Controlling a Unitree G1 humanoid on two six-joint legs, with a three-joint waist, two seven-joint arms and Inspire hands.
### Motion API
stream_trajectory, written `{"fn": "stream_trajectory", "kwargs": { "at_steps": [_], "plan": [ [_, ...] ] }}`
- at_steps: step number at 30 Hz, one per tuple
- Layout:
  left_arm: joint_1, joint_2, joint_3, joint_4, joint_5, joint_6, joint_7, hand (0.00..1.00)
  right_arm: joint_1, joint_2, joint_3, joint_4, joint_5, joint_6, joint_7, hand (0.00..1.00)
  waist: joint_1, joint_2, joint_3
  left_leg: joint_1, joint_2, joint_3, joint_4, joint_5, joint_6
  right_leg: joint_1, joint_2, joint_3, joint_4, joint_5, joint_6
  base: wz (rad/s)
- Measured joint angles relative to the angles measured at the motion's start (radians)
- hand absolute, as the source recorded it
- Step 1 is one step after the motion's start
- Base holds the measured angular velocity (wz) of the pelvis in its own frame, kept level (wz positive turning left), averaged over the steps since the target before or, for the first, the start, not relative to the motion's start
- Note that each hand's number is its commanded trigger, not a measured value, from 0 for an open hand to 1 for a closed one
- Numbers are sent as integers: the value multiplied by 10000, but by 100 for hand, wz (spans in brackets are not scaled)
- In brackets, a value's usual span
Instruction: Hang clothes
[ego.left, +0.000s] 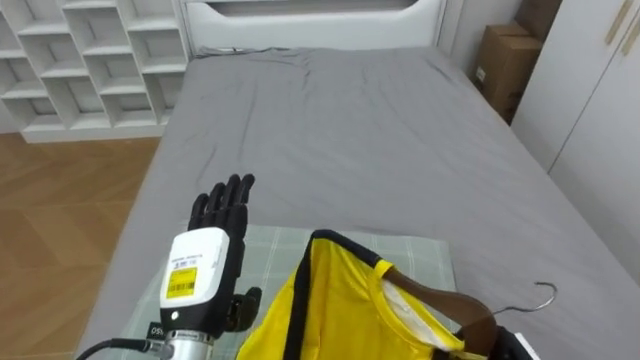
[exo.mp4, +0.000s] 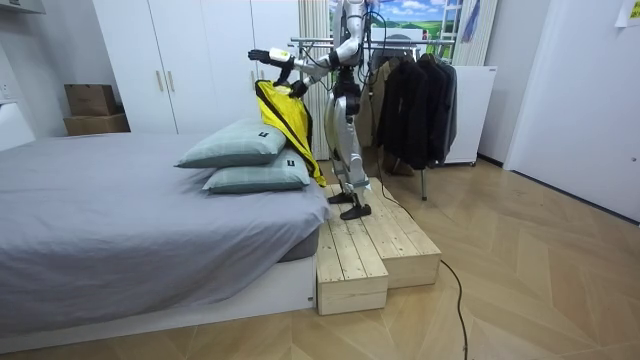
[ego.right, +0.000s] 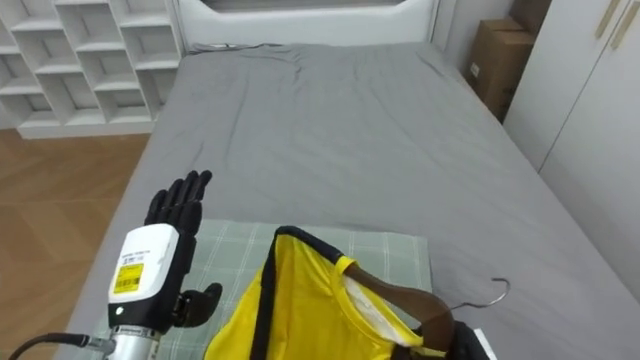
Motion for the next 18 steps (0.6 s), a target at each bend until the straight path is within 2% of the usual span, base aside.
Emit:
{"fn": "stream_trajectory", "kwargs": {
  "at_steps": [3,6,8,12,14,16,18],
  "plan": [
    [87,-5,18,101,-201,-36,-198,0,3,-92,-102,-334,-213,1,-118,100,-44,15,21,38,39,508,-67,-1,1,-129,25,205,105,2,4,-19],
    [204,-15,145,120,-187,-41,-271,0,3,-114,-213,-823,-818,1,-189,100,-112,8,27,-77,75,738,-69,-23,32,-398,66,366,266,1,4,-24],
    [468,-22,234,119,-177,-35,-415,0,38,-84,-504,-1198,-1356,1,-329,100,-131,-34,49,-92,89,1037,-73,-37,48,-539,118,651,272,-3,6,-38],
    [745,-7,256,114,-187,-39,-623,0,442,-105,-895,-1906,-1554,-3,-702,100,-149,-102,63,-114,108,1417,-19,-66,89,-835,176,986,369,-7,10,-29],
    [709,42,299,101,-371,-95,-625,0,444,-197,-919,-1947,-1688,-81,-963,100,-413,-172,54,-184,206,1883,89,-183,204,-999,251,1093,464,33,9,-28],
    [699,71,419,16,-353,-210,-624,0,463,-229,-933,-1952,-2067,-180,-1177,100,-476,-322,62,-205,242,2236,92,-224,206,-1248,317,1336,654,37,5,-50],
    [708,57,566,-91,-358,-257,-590,0,463,-220,-955,-2005,-2763,-238,-1321,100,-540,-429,51,-216,334,2735,70,-294,211,-1521,359,1152,725,179,-29,-91]
  ]
}}
